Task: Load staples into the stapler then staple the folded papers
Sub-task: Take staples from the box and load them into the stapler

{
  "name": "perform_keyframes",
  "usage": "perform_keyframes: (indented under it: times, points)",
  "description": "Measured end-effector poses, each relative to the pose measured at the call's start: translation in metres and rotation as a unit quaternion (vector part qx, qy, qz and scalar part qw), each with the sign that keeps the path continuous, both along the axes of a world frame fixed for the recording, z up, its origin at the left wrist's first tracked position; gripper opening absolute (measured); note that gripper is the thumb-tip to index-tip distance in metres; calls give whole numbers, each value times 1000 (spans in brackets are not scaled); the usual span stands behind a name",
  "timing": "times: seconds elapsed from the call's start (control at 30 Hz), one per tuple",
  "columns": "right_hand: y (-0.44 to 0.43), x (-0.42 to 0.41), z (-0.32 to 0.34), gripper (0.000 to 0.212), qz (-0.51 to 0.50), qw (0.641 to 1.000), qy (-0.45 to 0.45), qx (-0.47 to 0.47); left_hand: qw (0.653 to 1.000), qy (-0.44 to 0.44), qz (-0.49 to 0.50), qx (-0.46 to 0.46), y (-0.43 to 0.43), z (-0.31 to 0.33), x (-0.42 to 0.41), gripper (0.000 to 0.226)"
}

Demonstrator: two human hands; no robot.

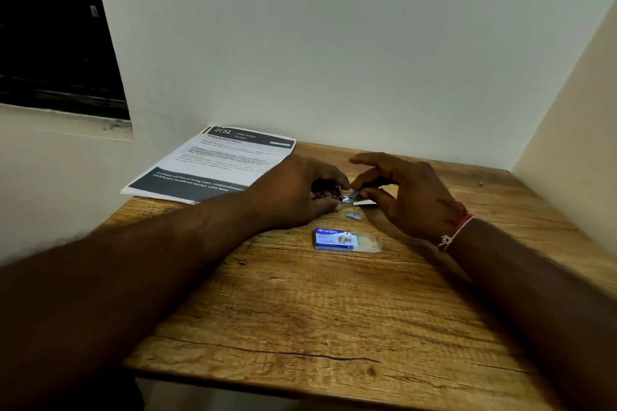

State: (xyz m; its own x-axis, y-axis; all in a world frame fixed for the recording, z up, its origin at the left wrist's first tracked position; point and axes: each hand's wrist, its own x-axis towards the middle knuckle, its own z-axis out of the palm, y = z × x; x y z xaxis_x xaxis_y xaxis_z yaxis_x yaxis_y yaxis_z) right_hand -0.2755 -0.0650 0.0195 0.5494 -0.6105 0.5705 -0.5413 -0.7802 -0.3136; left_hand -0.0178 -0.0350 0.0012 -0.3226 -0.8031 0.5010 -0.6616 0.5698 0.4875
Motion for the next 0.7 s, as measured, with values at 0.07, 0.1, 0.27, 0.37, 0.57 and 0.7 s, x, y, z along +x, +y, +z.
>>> perform_keyframes:
  times: [0.07,0.1,0.27,0.37,0.57,0.7]
  points:
    - [0,-1,0,66,-3,1000,6,0,1000,0,-2,4,0,1,0,36]
    - [-1,-1,-1,69,-3,1000,7,2,1000,-1,-2,6,1,1,-1,36]
    - [-3,-1,-1,75,-6,1000,15,4,1000,-2,-3,7,1,3,-2,36]
    - [-3,-1,-1,77,-6,1000,16,14,1000,-3,-5,8,1,3,-2,36]
    - [-4,1,1,80,-15,999,22,26,1000,-8,-5,7,0,3,0,37]
    - [-6,2,0,79,-12,999,24,20,1000,-9,-6,8,-1,3,0,40]
